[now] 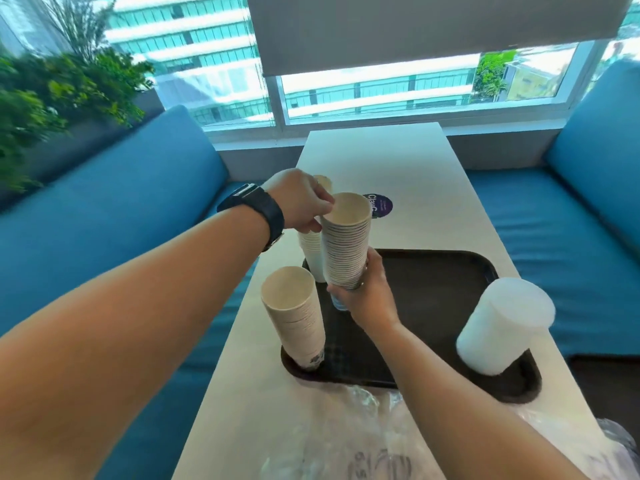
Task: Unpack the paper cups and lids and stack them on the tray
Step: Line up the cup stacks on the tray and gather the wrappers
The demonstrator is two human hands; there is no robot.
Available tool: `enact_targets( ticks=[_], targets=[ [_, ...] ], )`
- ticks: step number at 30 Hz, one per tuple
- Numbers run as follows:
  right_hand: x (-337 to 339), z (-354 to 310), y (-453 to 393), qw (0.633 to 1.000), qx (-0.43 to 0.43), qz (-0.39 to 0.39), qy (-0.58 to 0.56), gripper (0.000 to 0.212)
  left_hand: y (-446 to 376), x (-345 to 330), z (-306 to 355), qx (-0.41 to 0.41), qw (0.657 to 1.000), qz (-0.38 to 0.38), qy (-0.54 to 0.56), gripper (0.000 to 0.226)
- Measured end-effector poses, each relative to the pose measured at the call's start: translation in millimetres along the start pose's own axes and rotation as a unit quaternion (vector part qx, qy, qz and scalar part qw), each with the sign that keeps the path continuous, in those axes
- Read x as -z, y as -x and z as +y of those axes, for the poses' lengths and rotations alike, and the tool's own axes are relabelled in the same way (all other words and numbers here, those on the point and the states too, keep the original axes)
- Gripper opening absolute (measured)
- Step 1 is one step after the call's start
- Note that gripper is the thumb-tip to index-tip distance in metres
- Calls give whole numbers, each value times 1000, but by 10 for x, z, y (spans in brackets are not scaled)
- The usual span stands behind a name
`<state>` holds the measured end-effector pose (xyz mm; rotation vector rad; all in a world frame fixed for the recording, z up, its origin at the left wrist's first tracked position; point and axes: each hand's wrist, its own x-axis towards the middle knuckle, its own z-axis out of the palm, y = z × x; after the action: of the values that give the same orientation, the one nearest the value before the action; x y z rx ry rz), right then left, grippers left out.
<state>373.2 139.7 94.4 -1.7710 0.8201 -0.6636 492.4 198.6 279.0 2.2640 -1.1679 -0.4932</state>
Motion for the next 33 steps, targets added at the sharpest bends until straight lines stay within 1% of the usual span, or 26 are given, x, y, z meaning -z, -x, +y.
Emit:
enact_targets(
  ticks=[3, 8, 14, 17, 18, 19, 21, 22, 23, 24, 28, 30, 33],
  targets=[
    [-135, -47, 1, 999, 5, -44, 21, 91, 50, 83, -186, 27, 999, 6, 15, 12],
    [-279, -75, -32, 996, 13, -85, 21, 90, 94, 167, -459, 65, 997, 19, 25, 10],
    [-379, -44, -129, 989, 15, -142, 39, 81, 109, 206, -699, 94, 992, 44, 66, 12],
    [-331, -10, -183, 984, 6, -173, 34, 94, 111, 219, -729, 100, 991, 44, 74, 4],
    [-294, 20, -193, 984, 13, -172, 38, 91, 110, 224, -729, 103, 991, 50, 73, 5],
    [-254, 66, -216, 987, 21, -155, 34, 81, 96, 229, -731, 107, 990, 57, 70, 12],
    [-163, 138, -307, 997, 14, -76, 1, 61, 46, 255, -729, 111, 989, 75, 68, 24],
    [-122, 160, -374, 999, -4, -37, -10, 55, 18, 271, -719, 108, 988, 85, 76, 26],
    [-100, 165, -450, 1000, -20, -14, -16, 52, -17, 289, -710, 105, 986, 89, 91, 28],
    [-93, 154, -526, 999, -34, -13, -16, 52, -54, 297, -697, 105, 985, 85, 111, 28],
    [-140, 24, -830, 993, -48, -80, -66, 68, -218, 322, -669, 109, 979, 48, 163, 24],
    [-176, -60, -935, 986, -58, -117, -105, 73, -299, 301, -652, 115, 977, 29, 178, 30],
    [-222, -144, -1015, 973, -71, -151, -158, 68, -401, 253, -642, 118, 973, 13, 195, 37]
  ],
)
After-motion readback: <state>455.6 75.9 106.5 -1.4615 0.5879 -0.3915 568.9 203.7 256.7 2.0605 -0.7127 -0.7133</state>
